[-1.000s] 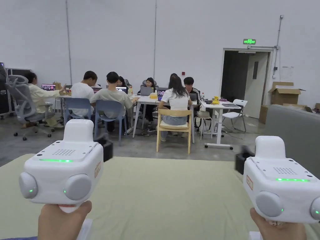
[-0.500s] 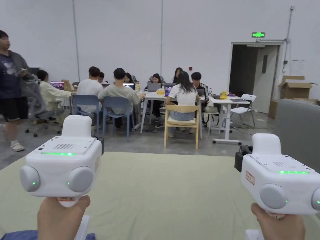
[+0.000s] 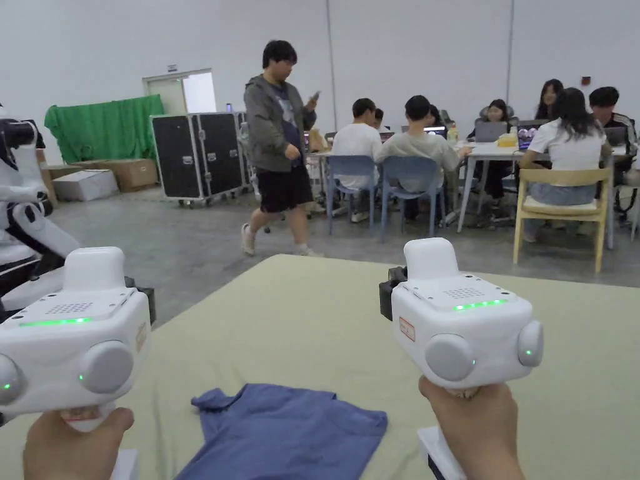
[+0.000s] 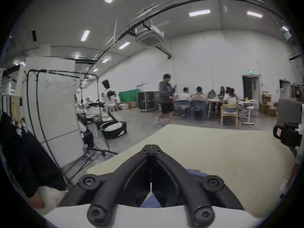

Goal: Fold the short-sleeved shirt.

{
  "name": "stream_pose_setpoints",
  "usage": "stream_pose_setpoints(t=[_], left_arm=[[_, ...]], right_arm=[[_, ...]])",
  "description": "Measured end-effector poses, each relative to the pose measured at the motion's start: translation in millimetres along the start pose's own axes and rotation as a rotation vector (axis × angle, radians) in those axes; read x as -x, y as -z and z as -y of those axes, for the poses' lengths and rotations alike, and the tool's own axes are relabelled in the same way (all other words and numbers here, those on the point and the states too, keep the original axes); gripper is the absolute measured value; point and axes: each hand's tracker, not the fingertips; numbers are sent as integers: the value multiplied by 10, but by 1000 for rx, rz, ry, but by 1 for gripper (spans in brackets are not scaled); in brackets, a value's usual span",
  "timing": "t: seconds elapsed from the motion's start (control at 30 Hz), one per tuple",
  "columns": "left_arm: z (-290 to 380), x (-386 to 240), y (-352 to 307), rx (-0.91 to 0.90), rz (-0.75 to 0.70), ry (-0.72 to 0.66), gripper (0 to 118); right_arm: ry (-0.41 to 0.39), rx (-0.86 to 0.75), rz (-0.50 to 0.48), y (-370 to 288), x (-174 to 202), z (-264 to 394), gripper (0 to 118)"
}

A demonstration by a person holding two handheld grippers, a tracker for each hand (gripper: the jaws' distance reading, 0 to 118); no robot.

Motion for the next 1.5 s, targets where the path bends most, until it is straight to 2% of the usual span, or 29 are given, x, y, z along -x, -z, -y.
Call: stream_pose_setpoints(t=[0.1, 0.23, 0.27, 0.3, 0.33, 0.37, 0.43, 0.6, 0.7, 0.8, 0.87, 0.9, 0.93, 0.97, 1.0, 1.07, 1.13, 1.2, 1.27, 1.37, 1.43, 1.47, 1.5], left_arm=[[130, -2, 135, 27, -6, 30, 0], [466, -317, 522, 133, 135, -5, 0], [574, -412, 664, 185, 187, -34, 21], [725, -568, 834, 248, 238, -58, 65], [896, -744, 1002, 343, 288, -57, 100], [1089, -905, 1150, 370, 353, -77, 103], [1455, -1264, 1425, 467, 416, -44, 103], [2412, -2038, 2036, 645, 469, 61, 103], [2884, -2318, 2319, 725, 475, 106, 103], [3213, -2484, 2431, 810, 533, 158, 103], [3311, -2534, 2366, 731, 518, 257, 101], [3258, -2477, 2328, 693, 532, 221, 86], [3233, -2427, 2344, 722, 542, 196, 60], [3200, -2371, 2364, 711, 545, 176, 11], [3161, -2298, 2400, 674, 481, 181, 2], [3110, -2113, 2509, 667, 309, 190, 2], [3148, -1932, 2705, 758, 310, 75, 2], [3091, -1890, 2745, 773, 364, 1, 2], [3002, -1994, 2663, 756, 382, 56, 2], [2622, -2205, 2345, 634, 535, -28, 2], [2344, -2588, 2088, 535, 489, 187, 2], [2245, -2748, 1988, 500, 538, 224, 2], [2165, -2890, 1912, 495, 620, 199, 2]], right_arm=[[-35, 11, 6, 103, 104, 37, 3], [-41, 39, 33, 184, -64, 135, 3], [-50, 53, 50, 209, -136, 173, 3], [-57, 73, 67, 238, -222, 220, 3], [-60, 90, 78, 260, -335, 278, 3], [-65, 107, 96, 294, -441, 348, 3], [-72, 148, 129, 372, -649, 494, 3], [-85, 280, 193, 709, -1199, 988, 3], [-44, 351, 192, 942, -1453, 1314, 3], [18, 404, 161, 1113, -1554, 1616, 3], [51, 428, 138, 1182, -1535, 1805, 3], [64, 437, 122, 1206, -1525, 1880, 3], [73, 450, 103, 1223, -1504, 1952, 3], [79, 459, 89, 1226, -1482, 2016, 3], [86, 465, 75, 1209, -1446, 2071, 3], [88, 476, 56, 1164, -1423, 2143, 3], [88, 479, 47, 1095, -1418, 2196, 3], [90, 482, 41, 1033, -1456, 2215, 3], [103, 484, 42, 939, -1532, 2208, 3], [146, 456, 48, 699, -1704, 2107, 3], [163, 424, 80, 449, -1854, 1972, 3], [166, 403, 97, 305, -1937, 1896, 3], [164, 383, 117, 161, -2012, 1821, 3]])
